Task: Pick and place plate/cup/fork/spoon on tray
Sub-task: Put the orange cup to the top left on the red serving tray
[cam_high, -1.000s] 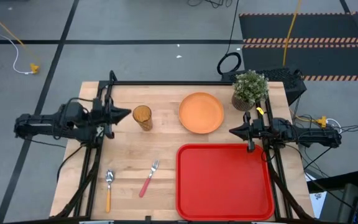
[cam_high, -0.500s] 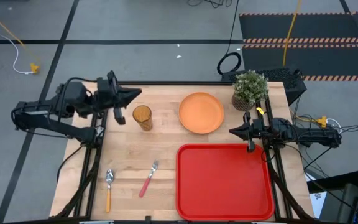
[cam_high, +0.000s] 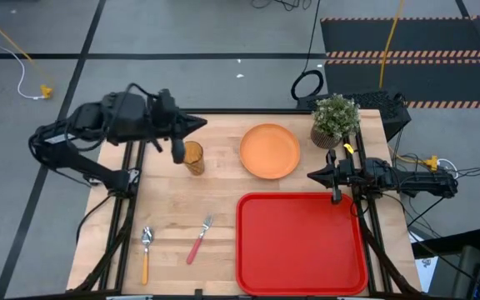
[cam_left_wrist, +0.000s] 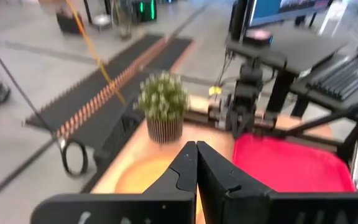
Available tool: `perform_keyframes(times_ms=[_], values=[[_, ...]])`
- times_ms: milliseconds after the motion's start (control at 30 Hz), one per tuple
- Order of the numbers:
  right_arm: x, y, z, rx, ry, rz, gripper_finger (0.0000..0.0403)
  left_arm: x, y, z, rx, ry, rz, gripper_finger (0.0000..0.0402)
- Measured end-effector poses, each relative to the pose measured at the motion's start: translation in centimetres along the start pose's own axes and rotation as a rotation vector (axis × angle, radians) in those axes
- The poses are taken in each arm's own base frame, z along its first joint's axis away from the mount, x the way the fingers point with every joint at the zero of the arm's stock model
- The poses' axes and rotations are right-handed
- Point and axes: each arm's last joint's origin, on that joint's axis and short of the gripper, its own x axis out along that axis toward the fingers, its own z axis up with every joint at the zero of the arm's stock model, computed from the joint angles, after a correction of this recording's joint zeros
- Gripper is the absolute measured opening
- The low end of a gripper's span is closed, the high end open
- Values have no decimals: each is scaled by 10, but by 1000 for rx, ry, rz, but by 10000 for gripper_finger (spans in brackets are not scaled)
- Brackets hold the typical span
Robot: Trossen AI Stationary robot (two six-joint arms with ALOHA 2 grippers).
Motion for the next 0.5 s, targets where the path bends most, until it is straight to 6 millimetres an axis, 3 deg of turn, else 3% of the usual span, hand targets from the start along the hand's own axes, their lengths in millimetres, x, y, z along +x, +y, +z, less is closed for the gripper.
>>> perform_keyframes(times_ms=[200,500], values=[[0,0,0,0,0,0,0,24,-8,-7,-26,215,-2,1],[0,0,0,0,0,1,0,54,-10,-43,-43,587,121,39]])
